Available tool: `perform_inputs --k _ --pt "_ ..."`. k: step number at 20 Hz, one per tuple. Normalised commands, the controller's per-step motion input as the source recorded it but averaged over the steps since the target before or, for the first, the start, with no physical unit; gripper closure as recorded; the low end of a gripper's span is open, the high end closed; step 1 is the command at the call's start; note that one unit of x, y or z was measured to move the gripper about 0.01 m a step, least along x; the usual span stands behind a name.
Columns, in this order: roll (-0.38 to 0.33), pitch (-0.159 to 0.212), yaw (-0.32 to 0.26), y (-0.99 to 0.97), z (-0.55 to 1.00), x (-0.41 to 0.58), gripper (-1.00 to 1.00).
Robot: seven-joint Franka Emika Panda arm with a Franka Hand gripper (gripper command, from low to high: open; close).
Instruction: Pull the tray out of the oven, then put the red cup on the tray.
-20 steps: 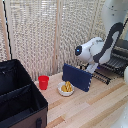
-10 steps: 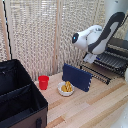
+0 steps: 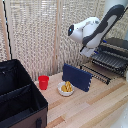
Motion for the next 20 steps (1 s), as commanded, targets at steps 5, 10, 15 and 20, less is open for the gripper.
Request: perform_inputs --k 5,10,15,20 --pt "0.183 -0.003 -0.207 0.32 0.42 0.145 -1.0" --pt "0.245 0.0 -0.204 0.31 0.3 0.135 -1.0" --pt "0.275 0.0 -0.185 0.32 0.23 0.181 -1.0" --pt "0.272 0.0 -0.15 0.4 0.24 0.243 -1.0"
